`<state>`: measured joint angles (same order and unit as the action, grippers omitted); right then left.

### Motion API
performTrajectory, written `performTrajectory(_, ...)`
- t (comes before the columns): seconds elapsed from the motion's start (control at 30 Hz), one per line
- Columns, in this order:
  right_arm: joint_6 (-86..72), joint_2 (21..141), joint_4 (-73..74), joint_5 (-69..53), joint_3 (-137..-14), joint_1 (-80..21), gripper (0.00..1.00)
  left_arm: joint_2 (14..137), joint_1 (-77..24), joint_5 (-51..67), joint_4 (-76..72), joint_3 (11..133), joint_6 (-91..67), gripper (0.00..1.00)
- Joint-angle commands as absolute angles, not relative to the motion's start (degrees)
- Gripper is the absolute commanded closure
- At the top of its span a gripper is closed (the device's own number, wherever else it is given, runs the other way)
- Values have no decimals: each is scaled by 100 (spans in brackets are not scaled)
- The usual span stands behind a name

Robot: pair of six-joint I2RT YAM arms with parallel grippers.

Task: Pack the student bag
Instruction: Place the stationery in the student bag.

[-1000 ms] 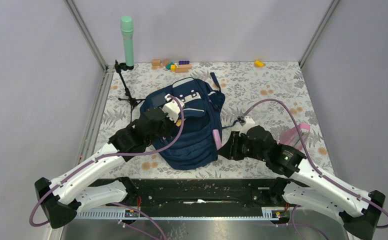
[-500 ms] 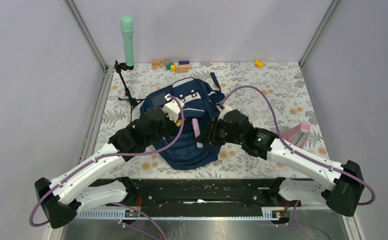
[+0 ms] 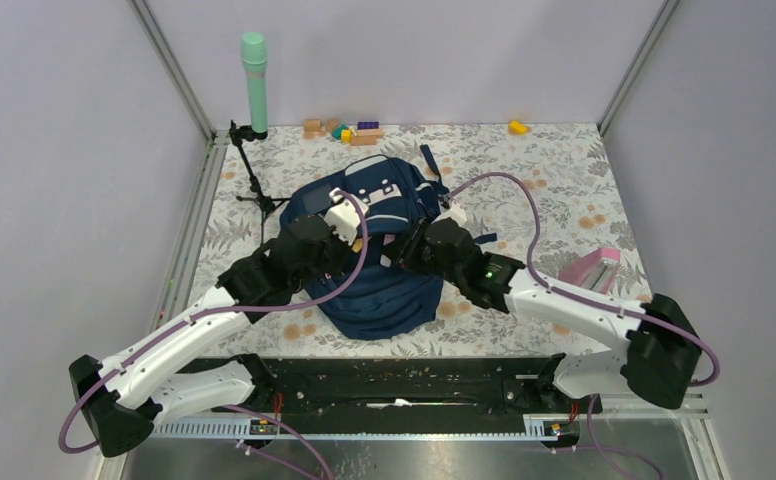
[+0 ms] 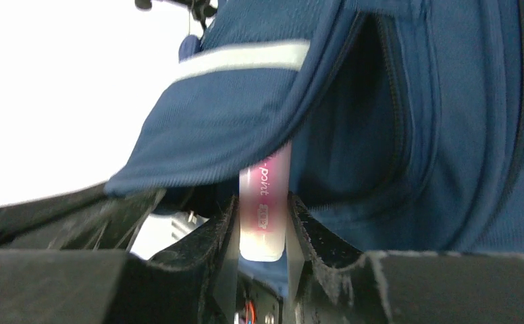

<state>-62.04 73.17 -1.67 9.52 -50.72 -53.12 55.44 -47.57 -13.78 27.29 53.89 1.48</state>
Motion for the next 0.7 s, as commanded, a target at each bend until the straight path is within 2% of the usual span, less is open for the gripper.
performTrajectory(0.0,-6254,7826,-1475,2282,-5183,-5401,100,5264,-4781,-1302,2171,5563,19,100)
performTrajectory(0.23,-5937,8432,-2303,3100,-5351,-5572,100,5273,-4781,-1329,2171,5555,27,100)
performTrajectory(0.27,-5858,8502,-2304,3169,-5419,-5572,96,5288,-4781,-1313,2170,5555,26,100)
performTrajectory(0.43,-5390,8717,-2140,3200,-5557,-5584,60,5366,-4780,-1196,2167,5563,17,100)
performTrajectory(0.57,-4899,8539,-2588,3333,-5127,-5657,42,5421,-4782,-1128,2171,5572,18,100)
performTrajectory(0.67,-4499,8387,-2840,3265,-4888,-5684,36,5463,-4778,-1068,2171,5572,13,100)
